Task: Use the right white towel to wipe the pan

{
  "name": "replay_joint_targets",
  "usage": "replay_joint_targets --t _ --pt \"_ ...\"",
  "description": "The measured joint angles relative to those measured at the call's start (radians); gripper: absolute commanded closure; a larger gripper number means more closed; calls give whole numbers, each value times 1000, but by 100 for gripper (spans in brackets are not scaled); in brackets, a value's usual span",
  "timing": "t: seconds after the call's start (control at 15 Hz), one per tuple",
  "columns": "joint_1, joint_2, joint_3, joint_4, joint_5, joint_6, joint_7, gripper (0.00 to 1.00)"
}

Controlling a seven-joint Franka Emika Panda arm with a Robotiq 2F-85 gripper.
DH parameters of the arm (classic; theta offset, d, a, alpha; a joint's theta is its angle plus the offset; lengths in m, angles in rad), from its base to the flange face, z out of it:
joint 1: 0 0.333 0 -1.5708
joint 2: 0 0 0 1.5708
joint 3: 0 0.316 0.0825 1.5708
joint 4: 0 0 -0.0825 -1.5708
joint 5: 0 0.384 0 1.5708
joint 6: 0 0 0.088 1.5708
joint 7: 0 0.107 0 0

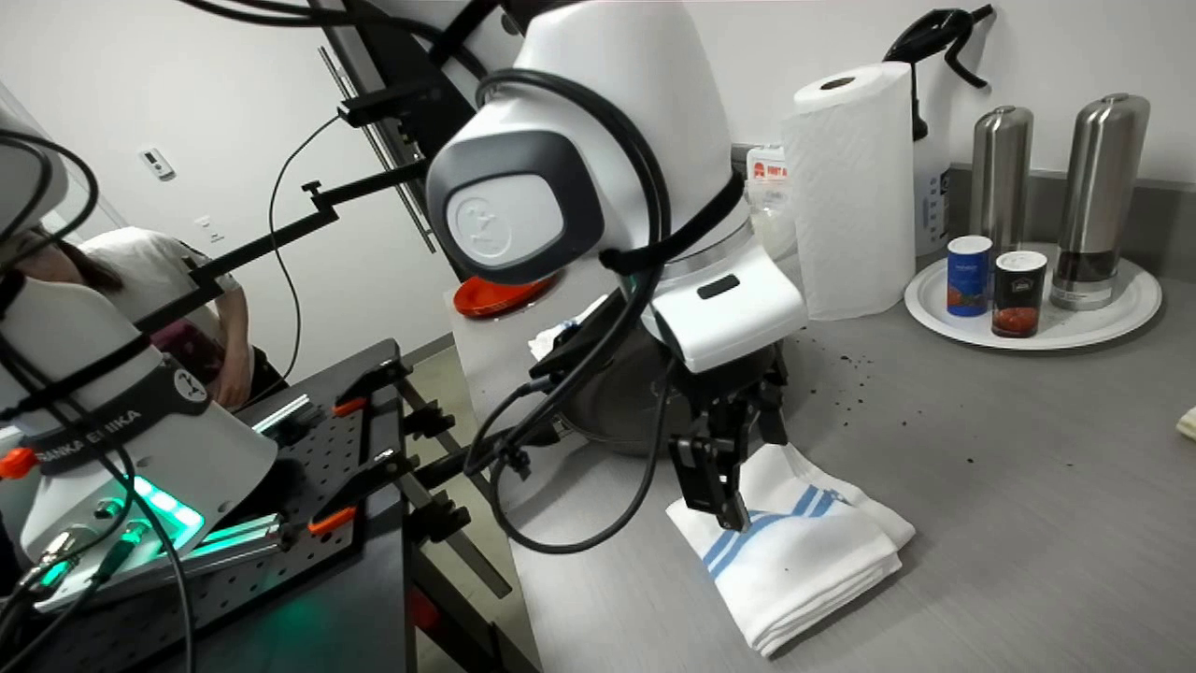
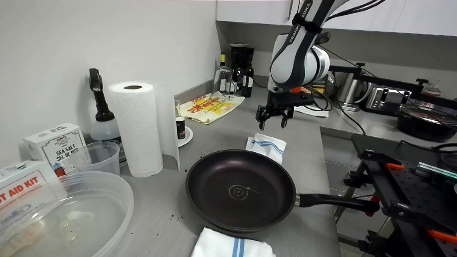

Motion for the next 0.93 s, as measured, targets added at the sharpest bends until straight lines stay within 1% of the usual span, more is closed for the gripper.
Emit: replay_joint_targets --t 0.93 --pt "58 201 -23 108 24 23 10 0"
